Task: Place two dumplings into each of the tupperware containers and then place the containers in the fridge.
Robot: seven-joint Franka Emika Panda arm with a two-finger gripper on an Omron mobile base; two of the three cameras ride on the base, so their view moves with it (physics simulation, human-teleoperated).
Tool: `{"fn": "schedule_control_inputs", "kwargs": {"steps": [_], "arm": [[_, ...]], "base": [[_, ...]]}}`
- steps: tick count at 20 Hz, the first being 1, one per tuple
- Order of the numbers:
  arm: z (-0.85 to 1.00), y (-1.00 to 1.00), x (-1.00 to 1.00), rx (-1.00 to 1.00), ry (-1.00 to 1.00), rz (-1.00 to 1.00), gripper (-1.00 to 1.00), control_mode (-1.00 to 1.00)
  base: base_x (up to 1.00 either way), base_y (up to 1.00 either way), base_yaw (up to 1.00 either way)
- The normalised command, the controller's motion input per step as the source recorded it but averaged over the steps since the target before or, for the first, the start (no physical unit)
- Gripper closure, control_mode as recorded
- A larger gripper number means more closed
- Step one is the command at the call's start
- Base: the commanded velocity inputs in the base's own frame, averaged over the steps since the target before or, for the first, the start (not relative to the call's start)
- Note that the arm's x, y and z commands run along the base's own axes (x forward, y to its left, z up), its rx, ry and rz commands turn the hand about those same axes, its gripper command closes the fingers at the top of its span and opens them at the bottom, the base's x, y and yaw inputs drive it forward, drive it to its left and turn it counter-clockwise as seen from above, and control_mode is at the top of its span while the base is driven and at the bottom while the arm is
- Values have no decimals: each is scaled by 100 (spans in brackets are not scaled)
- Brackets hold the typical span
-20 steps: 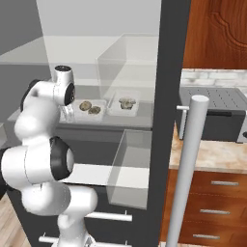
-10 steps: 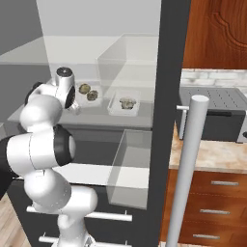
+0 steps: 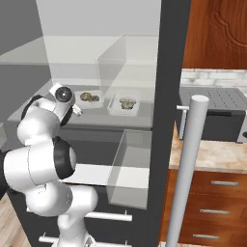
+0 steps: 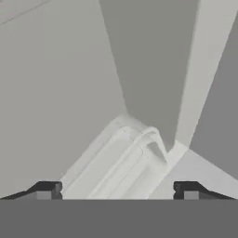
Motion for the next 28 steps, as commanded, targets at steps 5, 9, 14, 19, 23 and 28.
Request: {"fn": "schedule_control_inputs", "kwargs": {"steps": [5,9,14,19,23,28], "arm": [[98,-23,-93,-8,-17,0,-100,-100],[68,0,-84,-38,-2,-44,-100,-100],[42,-19,-49,-30,3,-61,-100,-100],[73,-97,-100,0,0,-1,-100,-100],[34,-99,-100,7,9,0,-100,-100],[-51,-92,-100,-2,16,0,-100,-100]], "base": [[0,0,0],[0,0,0],[0,0,0],[0,0,0],[0,0,0],[0,0,0]]}}
